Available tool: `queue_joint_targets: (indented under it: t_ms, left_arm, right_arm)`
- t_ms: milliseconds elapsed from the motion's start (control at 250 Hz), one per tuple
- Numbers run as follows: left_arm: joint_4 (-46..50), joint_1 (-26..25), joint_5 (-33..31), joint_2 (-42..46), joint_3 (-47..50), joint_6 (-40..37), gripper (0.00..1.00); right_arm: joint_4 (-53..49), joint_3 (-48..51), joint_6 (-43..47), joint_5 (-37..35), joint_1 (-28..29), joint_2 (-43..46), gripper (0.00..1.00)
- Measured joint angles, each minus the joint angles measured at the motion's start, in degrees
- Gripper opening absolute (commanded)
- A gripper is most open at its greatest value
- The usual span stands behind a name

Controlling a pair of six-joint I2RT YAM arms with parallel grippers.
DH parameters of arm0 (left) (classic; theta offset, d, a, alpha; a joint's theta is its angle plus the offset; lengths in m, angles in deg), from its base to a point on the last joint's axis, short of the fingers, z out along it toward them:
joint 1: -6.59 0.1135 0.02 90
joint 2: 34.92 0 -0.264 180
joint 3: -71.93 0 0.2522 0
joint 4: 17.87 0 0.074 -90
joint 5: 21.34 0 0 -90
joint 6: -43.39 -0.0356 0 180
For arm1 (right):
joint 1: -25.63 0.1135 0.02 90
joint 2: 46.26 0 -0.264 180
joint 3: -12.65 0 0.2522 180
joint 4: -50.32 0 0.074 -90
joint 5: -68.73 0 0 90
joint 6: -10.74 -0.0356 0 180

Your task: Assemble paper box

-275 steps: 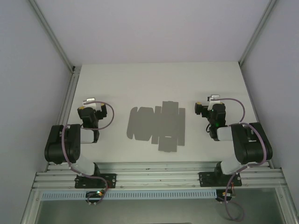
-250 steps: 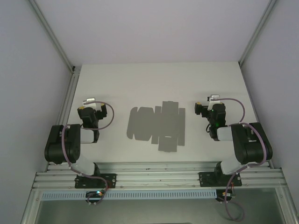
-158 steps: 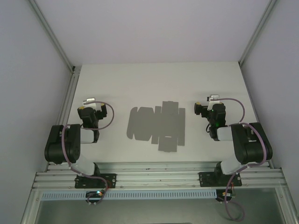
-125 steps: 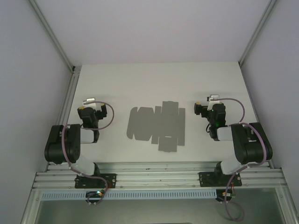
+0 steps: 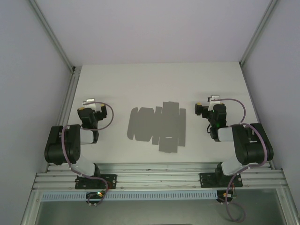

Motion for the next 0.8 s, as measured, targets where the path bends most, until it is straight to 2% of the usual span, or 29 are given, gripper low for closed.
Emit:
queue_joint_targets:
  t_ms: [128, 224, 351, 443, 555, 627, 799]
  left_arm:
    - [1.05, 0.09, 1.2, 0.39, -0.13, 0.0, 1.0]
    - [8.07, -0.17, 0.0, 5.09, -0.79, 0.0, 1.0]
    - [23.98, -1.16, -0.17, 18.18, -6.25, 2.1, 1.0]
    - [32.33, -2.51, 1.75, 24.2, -11.8, 5.86, 1.0]
    - [40.65, -4.15, 8.79, 25.31, -15.72, 11.32, 1.0]
    - [46.49, -5.77, 14.16, 23.45, -16.83, 13.99, 1.0]
    - [57.77, -11.26, 21.4, 19.71, -17.29, 18.43, 1.0]
  right_arm:
    - [-0.09, 0.0, 0.02, 0.17, 0.0, 0.09, 0.99]
    - [-4.5, -0.76, 0.02, 0.17, 0.0, 2.91, 1.0]
    - [-18.99, -7.32, -0.81, -0.55, 1.07, 11.5, 0.96]
    - [-29.42, -14.4, -3.58, -1.36, 3.69, 17.64, 0.93]
    - [-41.75, -21.24, -10.25, -1.92, 9.38, 22.43, 0.8]
    - [-49.07, -23.93, -14.91, -1.18, 14.05, 22.91, 0.63]
    - [-62.71, -25.55, -24.92, 1.84, 21.44, 15.74, 0.51]
